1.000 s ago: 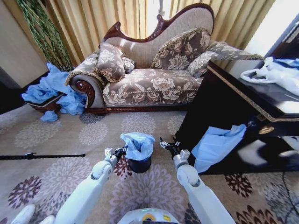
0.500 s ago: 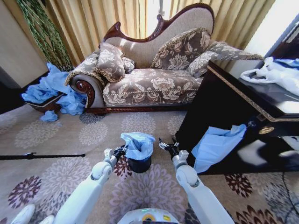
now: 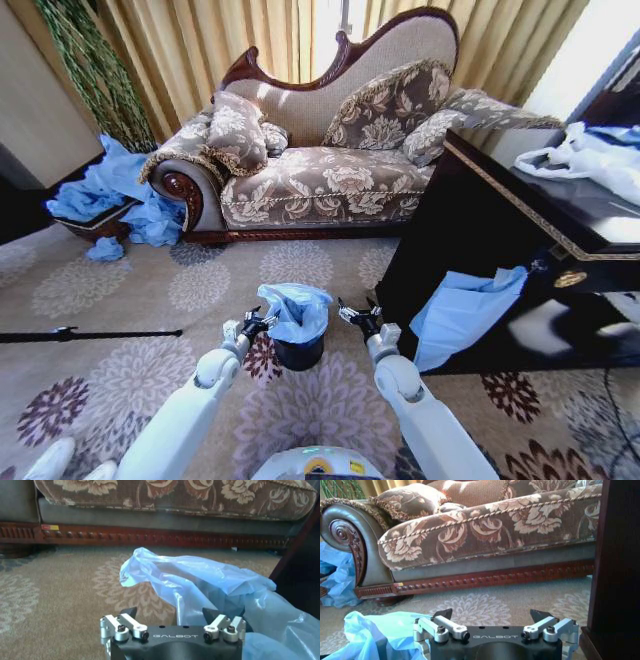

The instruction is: Place a garbage bag over the trash bin.

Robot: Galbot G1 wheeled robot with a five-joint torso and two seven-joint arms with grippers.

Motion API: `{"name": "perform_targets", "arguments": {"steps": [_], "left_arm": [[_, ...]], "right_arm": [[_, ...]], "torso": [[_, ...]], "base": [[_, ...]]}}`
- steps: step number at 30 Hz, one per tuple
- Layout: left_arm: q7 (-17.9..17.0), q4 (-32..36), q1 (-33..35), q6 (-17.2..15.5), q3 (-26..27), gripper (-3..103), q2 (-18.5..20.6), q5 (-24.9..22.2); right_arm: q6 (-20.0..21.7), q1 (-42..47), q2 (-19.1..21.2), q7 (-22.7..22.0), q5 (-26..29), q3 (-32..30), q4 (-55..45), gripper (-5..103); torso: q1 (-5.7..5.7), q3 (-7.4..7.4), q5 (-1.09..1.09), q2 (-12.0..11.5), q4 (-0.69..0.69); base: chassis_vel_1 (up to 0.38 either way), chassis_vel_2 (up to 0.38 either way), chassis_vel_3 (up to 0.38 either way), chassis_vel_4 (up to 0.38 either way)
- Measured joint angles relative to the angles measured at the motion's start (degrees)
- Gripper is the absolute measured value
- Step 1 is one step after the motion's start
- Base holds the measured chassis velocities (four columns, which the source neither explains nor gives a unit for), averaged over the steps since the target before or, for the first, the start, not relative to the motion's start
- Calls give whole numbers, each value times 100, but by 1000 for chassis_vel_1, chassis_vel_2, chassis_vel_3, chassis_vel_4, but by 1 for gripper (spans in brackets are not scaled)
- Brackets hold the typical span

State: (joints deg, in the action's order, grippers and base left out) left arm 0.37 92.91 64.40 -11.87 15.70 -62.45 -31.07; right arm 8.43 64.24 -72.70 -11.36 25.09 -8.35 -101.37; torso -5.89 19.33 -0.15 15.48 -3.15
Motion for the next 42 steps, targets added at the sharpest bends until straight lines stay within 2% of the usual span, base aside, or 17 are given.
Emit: {"name": "perform_targets", "arguments": {"steps": [3,6,7,9,11,12,15,16,19,21,23,26,42], "left_arm": [[26,-62,-34,59,-17,77,-10,32],[40,-75,-45,84,-27,72,-28,57],[45,-76,-48,93,-35,60,-40,64],[46,-77,-49,98,-41,60,-45,68],[54,-79,-50,100,-47,49,-49,71],[54,-79,-50,100,-47,49,-49,71],[65,-94,-54,101,-51,34,-61,72],[65,-94,-54,101,-51,34,-61,72],[68,-89,-46,112,-57,18,-80,79],[71,-80,-40,113,-58,18,-86,86],[82,-42,-15,123,-54,7,-91,97],[90,-24,2,123,-43,1,-83,95],[64,71,115,203,6,0,-81,74]], "right_arm": [[-5,9,-3,-2,-9,-7,7,100],[-7,17,-3,-3,-18,-15,17,100],[-9,22,-7,-9,-24,-21,26,100],[-10,27,-14,-13,-26,-23,29,100],[-10,39,-23,-22,-26,-23,30,100],[-10,39,-23,-22,-26,-23,30,100],[-10,57,-24,-24,-26,-24,29,100],[-10,57,-24,-24,-26,-24,29,100],[-11,75,-21,-28,-32,-23,17,100],[-11,79,-19,-28,-38,-24,16,100],[-12,94,-12,-30,-56,-23,11,100],[-11,94,-11,-43,-57,-22,-4,100],[-2,124,4,-87,-105,-41,-50,100]], "torso": [[0,0,0,0,0],[0,0,0,0,0],[0,0,0,0,0],[0,0,0,0,0],[0,0,0,0,0],[0,0,0,0,0],[0,0,0,0,0],[0,0,0,0,0],[0,0,0,0,0],[0,0,0,0,0],[0,0,0,0,0],[0,0,0,0,1],[0,0,0,0,0]], "base": [[0,0,0,0],[0,0,0,0],[0,0,0,0],[0,0,0,0],[0,0,0,0],[0,0,0,0],[0,0,0,0],[0,0,0,0],[0,0,0,0],[0,0,0,0],[0,0,0,0],[0,0,0,0],[0,0,0,0]]}}
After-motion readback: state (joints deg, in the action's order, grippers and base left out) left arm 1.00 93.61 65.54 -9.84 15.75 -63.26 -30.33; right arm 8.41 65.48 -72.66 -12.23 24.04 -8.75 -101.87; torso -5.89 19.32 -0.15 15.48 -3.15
